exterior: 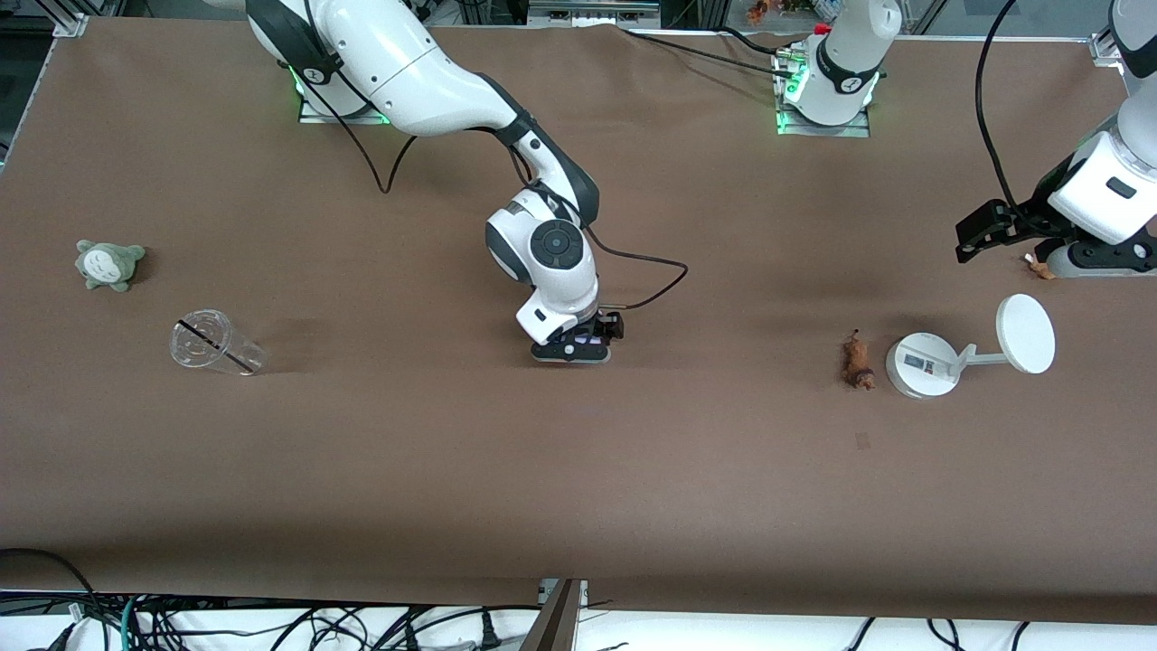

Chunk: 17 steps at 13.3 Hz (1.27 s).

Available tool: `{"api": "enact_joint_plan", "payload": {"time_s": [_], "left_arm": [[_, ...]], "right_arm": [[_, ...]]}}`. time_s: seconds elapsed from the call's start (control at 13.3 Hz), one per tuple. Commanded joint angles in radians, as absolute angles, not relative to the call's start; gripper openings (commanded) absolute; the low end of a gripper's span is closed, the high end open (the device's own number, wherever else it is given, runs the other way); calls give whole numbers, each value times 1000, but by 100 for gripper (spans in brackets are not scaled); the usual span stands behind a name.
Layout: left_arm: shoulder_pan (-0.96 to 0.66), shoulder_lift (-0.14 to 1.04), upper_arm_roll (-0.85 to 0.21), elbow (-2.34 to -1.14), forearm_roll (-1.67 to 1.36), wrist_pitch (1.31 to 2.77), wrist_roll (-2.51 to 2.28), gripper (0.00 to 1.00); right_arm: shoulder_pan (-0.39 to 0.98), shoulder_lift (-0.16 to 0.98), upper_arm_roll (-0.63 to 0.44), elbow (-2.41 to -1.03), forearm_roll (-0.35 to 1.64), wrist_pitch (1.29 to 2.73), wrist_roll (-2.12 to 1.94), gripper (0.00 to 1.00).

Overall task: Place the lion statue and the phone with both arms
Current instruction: 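Grasp the lavender phone with the right gripper while the left gripper withdraws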

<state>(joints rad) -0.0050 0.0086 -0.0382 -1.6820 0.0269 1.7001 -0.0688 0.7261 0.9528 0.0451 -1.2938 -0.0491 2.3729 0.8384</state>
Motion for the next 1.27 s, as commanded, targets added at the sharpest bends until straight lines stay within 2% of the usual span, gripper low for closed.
{"api": "enact_joint_plan", "payload": {"time_s": [0.0, 0.22, 0.3, 0.38, 0.45, 0.53, 0.82, 1.2], "left_arm": [[-21, -11, -26, -1706, 9, 1707, -69, 100], [-20, -9, -26, -1701, 9, 1703, -66, 100], [-18, -9, -26, -1700, 9, 1700, -69, 100], [-18, -6, -26, -1697, 9, 1701, -69, 100], [-17, -5, -25, -1695, 9, 1703, -69, 100], [-17, -5, -25, -1697, 9, 1703, -71, 100], [-14, -5, -25, -1697, 9, 1697, -69, 100], [-14, -5, -25, -1697, 9, 1695, -71, 100]], "right_arm": [[742, 980, 32, -1266, -66, 2384, 865, 100], [742, 997, 32, -1264, -67, 2407, 864, 100], [742, 999, 32, -1266, -74, 2410, 862, 91], [742, 999, 32, -1264, -80, 2410, 861, 60], [741, 999, 31, -1264, -80, 2410, 859, 34], [738, 994, 31, -1264, -80, 2407, 858, 27], [698, 957, 25, -1270, -80, 2396, 838, 27], [600, 819, 28, -1296, -63, 2212, 695, 27]]}}
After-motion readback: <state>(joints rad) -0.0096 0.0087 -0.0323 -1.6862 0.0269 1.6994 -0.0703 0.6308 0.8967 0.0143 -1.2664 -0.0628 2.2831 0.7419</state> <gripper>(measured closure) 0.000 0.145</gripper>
